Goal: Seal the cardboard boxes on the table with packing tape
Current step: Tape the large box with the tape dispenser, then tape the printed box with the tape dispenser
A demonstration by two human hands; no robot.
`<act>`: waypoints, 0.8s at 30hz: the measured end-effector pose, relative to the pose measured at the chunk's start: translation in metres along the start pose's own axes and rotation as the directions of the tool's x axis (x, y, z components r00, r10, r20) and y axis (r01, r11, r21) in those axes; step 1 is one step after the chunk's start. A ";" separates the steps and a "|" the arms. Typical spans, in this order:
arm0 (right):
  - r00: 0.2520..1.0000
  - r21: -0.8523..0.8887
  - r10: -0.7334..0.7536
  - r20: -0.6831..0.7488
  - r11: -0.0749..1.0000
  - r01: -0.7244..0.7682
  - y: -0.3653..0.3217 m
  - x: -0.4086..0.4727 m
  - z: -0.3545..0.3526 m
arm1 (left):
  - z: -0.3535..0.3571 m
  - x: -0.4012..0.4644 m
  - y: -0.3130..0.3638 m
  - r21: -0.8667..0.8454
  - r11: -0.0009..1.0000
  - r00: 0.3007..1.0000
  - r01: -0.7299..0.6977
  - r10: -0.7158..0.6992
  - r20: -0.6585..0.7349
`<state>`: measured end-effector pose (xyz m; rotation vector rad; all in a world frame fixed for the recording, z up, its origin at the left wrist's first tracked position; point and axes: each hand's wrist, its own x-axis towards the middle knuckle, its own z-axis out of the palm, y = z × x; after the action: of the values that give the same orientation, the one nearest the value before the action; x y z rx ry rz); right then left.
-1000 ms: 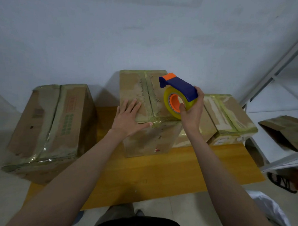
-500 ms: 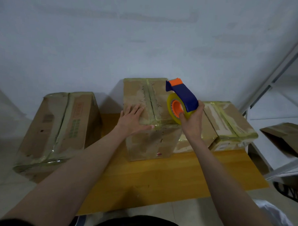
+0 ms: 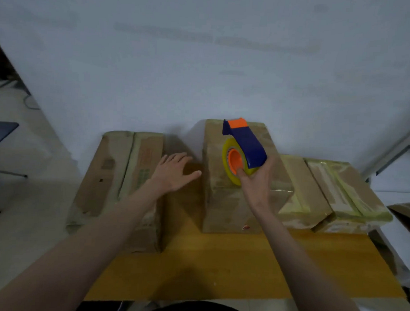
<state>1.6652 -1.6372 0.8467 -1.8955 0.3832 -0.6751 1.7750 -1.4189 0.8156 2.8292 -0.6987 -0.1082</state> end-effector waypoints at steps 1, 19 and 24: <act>1.000 0.017 -0.012 0.022 1.000 0.011 -0.006 -0.004 0.018 | -0.003 -0.005 -0.021 0.006 0.999 0.999 0.041 -0.041 0.002; 0.967 -0.038 0.089 0.239 0.996 -0.082 -0.047 -0.087 0.202 | -0.021 -0.065 -0.241 -0.193 0.902 0.921 0.385 -0.389 0.020; 0.975 -0.065 0.138 0.176 0.990 -0.128 -0.043 -0.099 0.197 | -0.014 -0.099 -0.209 -0.187 0.936 0.954 0.297 -0.297 0.030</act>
<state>1.7052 -1.4216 0.7989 -1.9440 0.4109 -0.4037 1.7835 -1.1894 0.7824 2.7274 -0.2391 -0.2143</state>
